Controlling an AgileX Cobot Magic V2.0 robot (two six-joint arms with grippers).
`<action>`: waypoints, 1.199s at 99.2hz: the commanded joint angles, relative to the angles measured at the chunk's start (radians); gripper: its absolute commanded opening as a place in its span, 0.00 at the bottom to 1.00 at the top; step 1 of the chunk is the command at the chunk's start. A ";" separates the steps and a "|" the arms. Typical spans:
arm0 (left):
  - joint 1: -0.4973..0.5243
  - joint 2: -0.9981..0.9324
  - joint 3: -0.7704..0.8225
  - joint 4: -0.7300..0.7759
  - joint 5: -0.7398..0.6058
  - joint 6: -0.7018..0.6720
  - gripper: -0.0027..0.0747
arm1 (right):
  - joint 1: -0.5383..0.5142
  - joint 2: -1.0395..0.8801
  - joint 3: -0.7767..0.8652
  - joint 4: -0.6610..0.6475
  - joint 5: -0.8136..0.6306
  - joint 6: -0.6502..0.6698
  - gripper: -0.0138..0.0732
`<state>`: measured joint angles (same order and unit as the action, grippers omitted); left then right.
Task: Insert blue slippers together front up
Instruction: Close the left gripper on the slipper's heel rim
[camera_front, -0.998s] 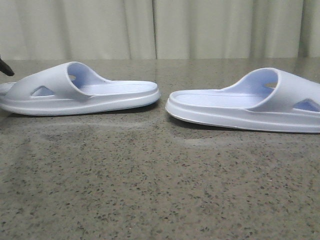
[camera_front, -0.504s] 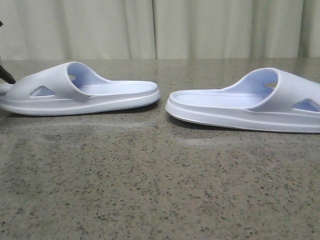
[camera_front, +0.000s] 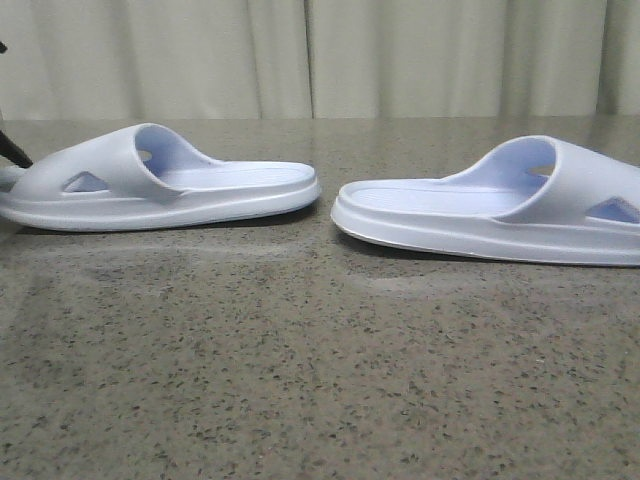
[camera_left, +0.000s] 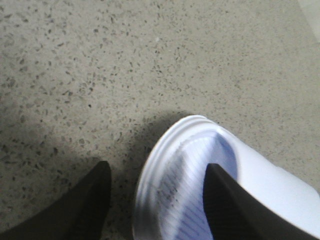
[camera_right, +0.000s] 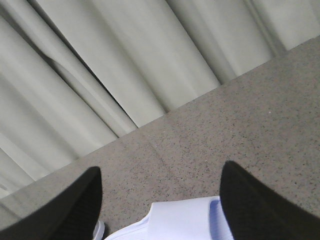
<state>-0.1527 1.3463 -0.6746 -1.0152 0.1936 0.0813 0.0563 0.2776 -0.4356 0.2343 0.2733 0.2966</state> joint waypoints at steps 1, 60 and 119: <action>-0.004 0.005 -0.045 -0.018 -0.004 0.001 0.50 | -0.006 0.020 -0.035 0.002 -0.086 -0.006 0.66; -0.004 0.087 -0.136 -0.018 0.126 0.001 0.50 | -0.006 0.020 -0.035 0.002 -0.086 -0.006 0.66; -0.004 0.096 -0.136 0.024 0.176 0.085 0.10 | -0.006 0.020 -0.035 0.002 -0.088 -0.006 0.66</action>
<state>-0.1527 1.4601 -0.7914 -1.0008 0.3645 0.1580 0.0563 0.2776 -0.4356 0.2348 0.2686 0.2966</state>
